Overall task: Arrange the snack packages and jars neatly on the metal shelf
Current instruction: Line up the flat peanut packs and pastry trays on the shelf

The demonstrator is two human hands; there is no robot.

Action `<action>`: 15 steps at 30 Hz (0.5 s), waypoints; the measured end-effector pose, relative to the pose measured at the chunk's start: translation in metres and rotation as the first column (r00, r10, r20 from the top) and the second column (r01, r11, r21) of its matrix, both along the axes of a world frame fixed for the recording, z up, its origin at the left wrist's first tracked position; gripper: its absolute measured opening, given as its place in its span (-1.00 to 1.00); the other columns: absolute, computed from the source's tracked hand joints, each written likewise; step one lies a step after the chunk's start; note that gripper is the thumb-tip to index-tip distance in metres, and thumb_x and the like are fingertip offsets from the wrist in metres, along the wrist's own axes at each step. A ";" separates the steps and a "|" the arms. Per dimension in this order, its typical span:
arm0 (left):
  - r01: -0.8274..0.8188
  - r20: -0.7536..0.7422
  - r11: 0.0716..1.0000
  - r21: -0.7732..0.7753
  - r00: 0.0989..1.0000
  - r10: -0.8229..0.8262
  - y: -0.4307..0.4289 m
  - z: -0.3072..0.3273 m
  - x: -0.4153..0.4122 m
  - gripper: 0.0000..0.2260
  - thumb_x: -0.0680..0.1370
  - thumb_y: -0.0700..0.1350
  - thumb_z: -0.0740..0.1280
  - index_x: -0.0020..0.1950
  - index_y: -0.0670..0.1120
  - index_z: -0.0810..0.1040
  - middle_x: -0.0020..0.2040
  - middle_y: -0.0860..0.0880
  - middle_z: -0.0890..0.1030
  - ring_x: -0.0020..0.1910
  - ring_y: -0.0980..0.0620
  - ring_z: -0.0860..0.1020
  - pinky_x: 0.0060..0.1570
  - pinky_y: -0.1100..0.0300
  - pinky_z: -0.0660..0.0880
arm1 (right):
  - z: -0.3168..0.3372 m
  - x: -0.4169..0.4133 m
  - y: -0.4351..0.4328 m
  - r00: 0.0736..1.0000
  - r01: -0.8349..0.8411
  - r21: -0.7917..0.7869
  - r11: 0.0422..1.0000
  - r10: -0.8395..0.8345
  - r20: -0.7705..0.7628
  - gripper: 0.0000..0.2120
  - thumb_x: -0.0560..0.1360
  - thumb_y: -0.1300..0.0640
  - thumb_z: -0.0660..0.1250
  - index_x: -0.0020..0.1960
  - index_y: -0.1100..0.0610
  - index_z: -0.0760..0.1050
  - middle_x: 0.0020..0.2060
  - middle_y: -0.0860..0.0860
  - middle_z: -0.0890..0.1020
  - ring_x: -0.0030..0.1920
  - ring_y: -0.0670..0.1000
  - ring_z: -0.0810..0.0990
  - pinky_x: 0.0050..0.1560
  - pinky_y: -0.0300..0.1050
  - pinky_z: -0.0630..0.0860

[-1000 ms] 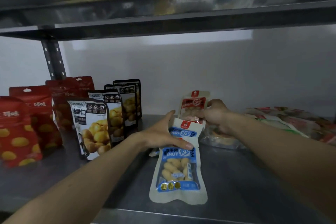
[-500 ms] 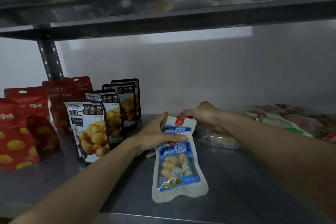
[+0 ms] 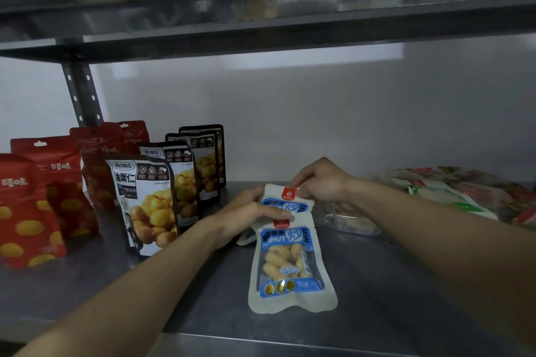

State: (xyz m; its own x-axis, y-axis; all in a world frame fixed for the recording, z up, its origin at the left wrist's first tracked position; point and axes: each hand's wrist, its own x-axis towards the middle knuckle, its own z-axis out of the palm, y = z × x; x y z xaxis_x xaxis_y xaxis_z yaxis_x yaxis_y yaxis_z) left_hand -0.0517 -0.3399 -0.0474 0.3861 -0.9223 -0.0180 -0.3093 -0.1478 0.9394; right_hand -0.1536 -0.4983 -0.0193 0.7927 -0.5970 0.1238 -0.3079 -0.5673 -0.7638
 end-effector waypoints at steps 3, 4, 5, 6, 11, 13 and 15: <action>-0.013 -0.018 0.999 -0.031 1.000 0.013 0.002 -0.001 0.002 -0.59 0.43 -0.18 0.46 0.25 -0.04 0.48 0.03 -0.08 0.70 0.01 -0.05 0.67 0.12 0.03 0.56 | -0.001 0.004 0.004 1.000 0.007 -0.013 1.000 -0.006 0.016 -0.89 0.46 0.31 0.41 -0.06 0.16 0.64 -0.06 0.07 0.69 0.01 0.00 0.65 0.09 -0.08 0.60; -0.022 -0.016 0.999 -0.042 1.000 0.022 0.003 -0.001 0.001 -0.58 0.43 -0.18 0.46 0.26 -0.03 0.48 0.03 -0.07 0.70 0.01 -0.04 0.67 0.12 0.03 0.56 | -0.002 0.005 0.005 1.000 0.009 -0.015 1.000 -0.009 0.019 -0.90 0.46 0.30 0.41 -0.06 0.16 0.64 -0.05 0.06 0.69 0.01 -0.01 0.65 0.09 -0.09 0.60; -0.026 -0.014 0.998 -0.051 1.000 0.026 0.004 -0.001 0.001 -0.57 0.43 -0.18 0.47 0.26 -0.03 0.48 0.04 -0.06 0.70 0.01 -0.03 0.67 0.12 0.05 0.56 | -0.002 0.006 0.005 1.000 0.012 -0.013 1.000 -0.012 0.024 -0.90 0.46 0.29 0.42 -0.05 0.15 0.64 -0.04 0.06 0.68 0.02 -0.01 0.64 0.09 -0.11 0.60; -0.032 -0.012 0.998 -0.059 0.999 0.031 0.005 -0.001 0.000 -0.56 0.42 -0.18 0.47 0.27 -0.02 0.47 0.04 -0.05 0.70 0.01 -0.01 0.67 0.12 0.06 0.55 | -0.002 0.006 0.006 0.999 0.018 -0.011 1.000 -0.018 0.031 -0.89 0.46 0.28 0.42 -0.03 0.15 0.63 -0.02 0.06 0.68 0.03 -0.01 0.64 0.09 -0.12 0.59; -0.075 0.001 0.995 -0.069 0.997 0.076 0.012 -0.002 -0.002 -0.39 0.35 0.00 0.51 0.36 0.00 0.40 0.09 0.02 0.68 0.04 0.04 0.66 0.19 0.02 0.51 | 0.003 -0.004 0.012 0.997 0.068 -0.072 0.995 -0.066 0.030 -0.67 0.49 0.10 0.41 0.20 0.18 0.52 0.11 0.08 0.60 0.03 0.01 0.58 -0.01 -0.19 0.53; -0.129 -0.002 0.990 -0.059 0.992 0.129 0.015 -0.002 -0.007 -0.16 0.34 0.03 0.50 0.52 -0.05 0.18 0.26 0.02 0.59 0.09 0.10 0.59 0.12 0.16 0.47 | 0.009 -0.016 0.022 0.990 0.137 -0.121 0.983 -0.131 0.051 -0.64 0.50 0.08 0.40 0.22 0.23 0.49 0.11 0.10 0.58 -0.03 0.01 0.54 -0.11 -0.19 0.48; -0.210 -0.041 0.976 -0.061 0.977 0.208 0.018 -0.002 -0.010 -0.02 0.37 0.01 0.48 0.59 -0.05 -0.09 0.44 -0.03 0.39 0.22 0.07 0.46 0.14 0.20 0.37 | 0.013 -0.029 0.034 0.974 0.221 -0.214 0.952 -0.206 0.091 -0.67 0.50 0.10 0.38 0.13 0.34 0.54 0.06 0.20 0.62 -0.05 0.11 0.58 -0.12 -0.07 0.51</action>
